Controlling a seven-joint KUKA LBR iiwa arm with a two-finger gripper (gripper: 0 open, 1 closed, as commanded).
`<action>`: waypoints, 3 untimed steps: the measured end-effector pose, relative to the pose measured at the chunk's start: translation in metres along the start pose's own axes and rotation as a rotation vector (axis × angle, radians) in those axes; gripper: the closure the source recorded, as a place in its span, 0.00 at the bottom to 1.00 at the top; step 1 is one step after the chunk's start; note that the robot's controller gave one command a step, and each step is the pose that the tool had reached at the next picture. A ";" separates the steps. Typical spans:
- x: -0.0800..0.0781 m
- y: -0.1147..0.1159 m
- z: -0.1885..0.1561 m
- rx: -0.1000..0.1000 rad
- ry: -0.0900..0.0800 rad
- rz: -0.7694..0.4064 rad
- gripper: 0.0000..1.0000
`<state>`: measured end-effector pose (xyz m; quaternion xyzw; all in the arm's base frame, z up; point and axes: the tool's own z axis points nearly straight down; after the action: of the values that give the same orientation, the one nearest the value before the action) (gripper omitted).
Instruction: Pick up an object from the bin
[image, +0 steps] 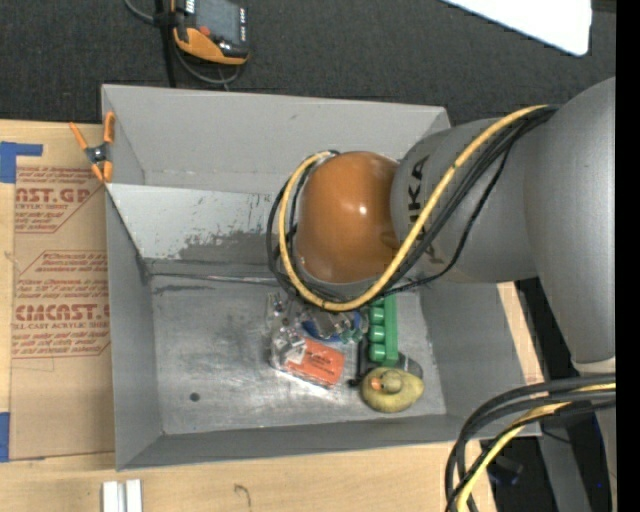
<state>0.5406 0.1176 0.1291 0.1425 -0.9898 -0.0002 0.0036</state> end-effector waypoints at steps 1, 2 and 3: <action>0.000 0.001 -0.064 0.001 -0.007 -0.001 1.00; 0.033 -0.002 -0.039 0.000 -0.004 -0.051 0.00; 0.031 -0.003 -0.041 0.000 -0.008 -0.050 0.00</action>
Offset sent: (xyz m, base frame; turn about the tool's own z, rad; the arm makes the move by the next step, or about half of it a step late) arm -0.0291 -0.0127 0.0412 -0.0488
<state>0.5115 0.1062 0.1699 0.1671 -0.9859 -0.0009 -0.0003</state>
